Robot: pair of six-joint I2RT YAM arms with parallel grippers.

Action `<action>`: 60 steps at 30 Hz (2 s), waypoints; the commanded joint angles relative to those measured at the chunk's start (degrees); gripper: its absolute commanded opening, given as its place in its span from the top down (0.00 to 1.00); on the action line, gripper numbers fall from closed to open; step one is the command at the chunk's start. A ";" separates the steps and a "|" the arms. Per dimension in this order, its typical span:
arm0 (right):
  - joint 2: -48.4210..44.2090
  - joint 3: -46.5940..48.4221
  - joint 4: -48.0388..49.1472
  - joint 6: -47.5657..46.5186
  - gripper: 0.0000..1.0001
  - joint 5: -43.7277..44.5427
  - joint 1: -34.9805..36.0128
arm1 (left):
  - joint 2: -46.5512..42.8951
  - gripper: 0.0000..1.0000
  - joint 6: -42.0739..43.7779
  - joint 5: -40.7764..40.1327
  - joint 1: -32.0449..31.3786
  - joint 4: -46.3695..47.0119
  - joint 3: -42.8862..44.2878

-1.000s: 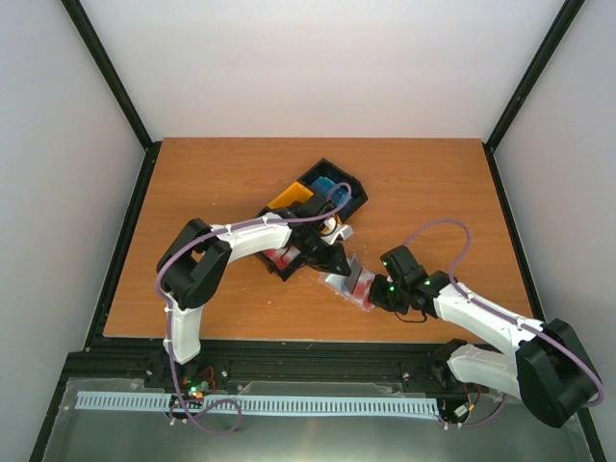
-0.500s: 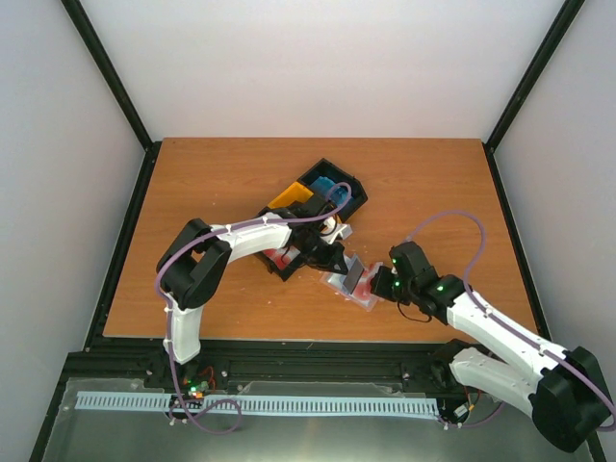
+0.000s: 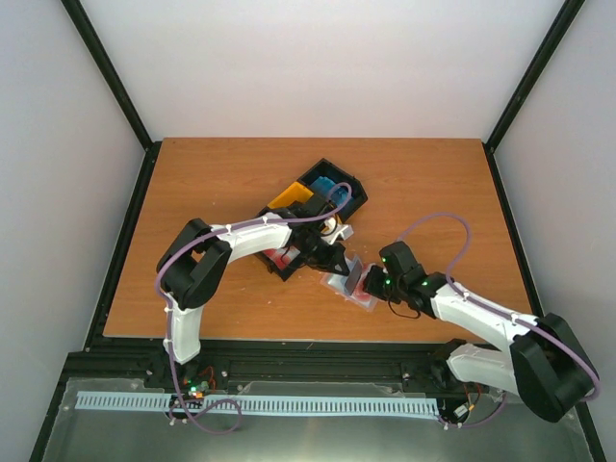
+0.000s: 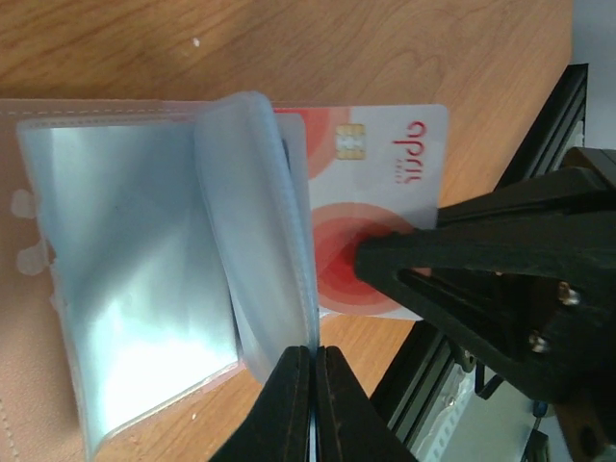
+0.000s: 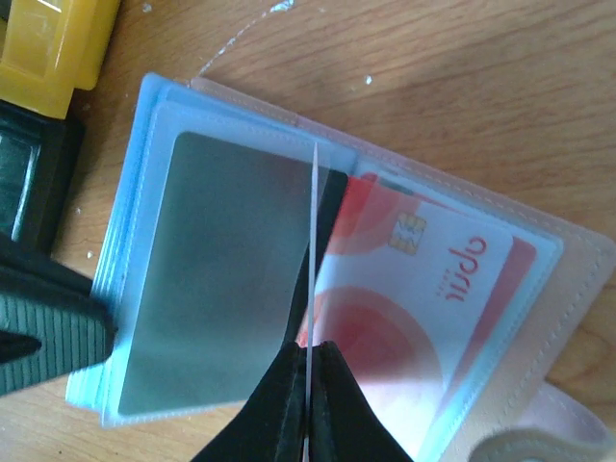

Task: Put the credit cards into the card holder
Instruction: Turn over the card slot in the card holder.

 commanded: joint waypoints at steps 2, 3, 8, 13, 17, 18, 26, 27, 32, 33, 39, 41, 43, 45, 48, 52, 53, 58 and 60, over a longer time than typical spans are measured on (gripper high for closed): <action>2.31 -1.90 8.12 0.86 0.97 0.22 0.39 | -0.63 0.99 -0.18 4.03 -0.11 0.47 0.01; 2.70 -2.27 9.07 1.12 0.97 -0.06 0.39 | -0.71 0.99 -0.43 4.23 -0.11 0.79 -0.17; 3.67 -4.19 14.09 1.83 0.97 -2.07 0.37 | -1.31 0.99 -1.44 5.10 -0.11 1.84 -1.46; 3.49 -5.44 17.62 2.79 0.97 -3.90 0.35 | -1.45 0.99 -2.37 7.34 -0.11 3.77 -2.72; 1.59 -6.13 16.81 2.93 0.97 -2.85 0.31 | -1.48 0.99 -3.44 8.75 -0.11 5.55 -3.35; 1.24 -6.15 16.11 2.90 0.97 -2.40 0.30 | -1.39 0.99 -3.69 8.97 -0.11 5.88 -3.35; -7.00 -5.54 5.03 3.10 0.97 4.66 0.30 | -1.09 0.99 -5.18 9.14 -0.11 6.95 -3.91; -8.09 -5.47 3.93 2.92 0.97 5.10 0.30 | -1.03 0.99 -5.39 9.23 -0.11 7.29 -4.08; -12.75 -5.13 -0.62 2.99 0.97 6.82 0.28 | -0.57 1.00 -7.11 10.91 -0.19 8.97 -4.27; -13.39 -5.11 -1.00 2.97 0.97 6.89 0.30 | -0.44 0.99 -7.45 11.02 -0.20 9.17 -4.17; -18.55 -5.00 0.14 2.19 0.97 3.86 0.30 | -0.16 0.99 -9.18 12.35 -0.25 10.59 -4.53; -20.50 -5.62 1.56 2.54 0.97 2.34 0.30 | -0.04 0.99 -9.30 12.65 -0.28 10.66 -4.51; -22.04 -6.14 2.55 3.22 0.97 1.46 0.30 | 0.42 0.99 -9.38 12.91 -0.33 10.72 -4.45; -22.78 -6.59 3.11 4.05 0.97 0.92 0.30 | 0.82 0.99 -9.29 13.37 -0.45 10.65 -4.24; -22.81 -6.74 3.37 5.06 0.97 0.56 0.30 | 1.50 0.95 -8.49 13.40 -1.08 10.09 -3.59; -22.73 -6.03 2.69 5.68 0.97 2.73 0.30 | 3.01 0.92 -6.12 11.77 -2.52 7.07 -1.35; -22.47 -5.69 2.27 5.84 0.97 3.57 0.30 | 3.20 0.92 -5.95 11.68 -2.75 6.90 -1.25; -20.26 -3.76 0.10 5.97 0.97 6.28 0.28 | 3.10 0.90 -5.53 11.52 -3.12 6.86 -1.43; -19.36 -3.35 -0.33 5.95 0.97 6.46 0.29 | 3.13 0.91 -5.43 10.68 -3.19 6.17 -1.26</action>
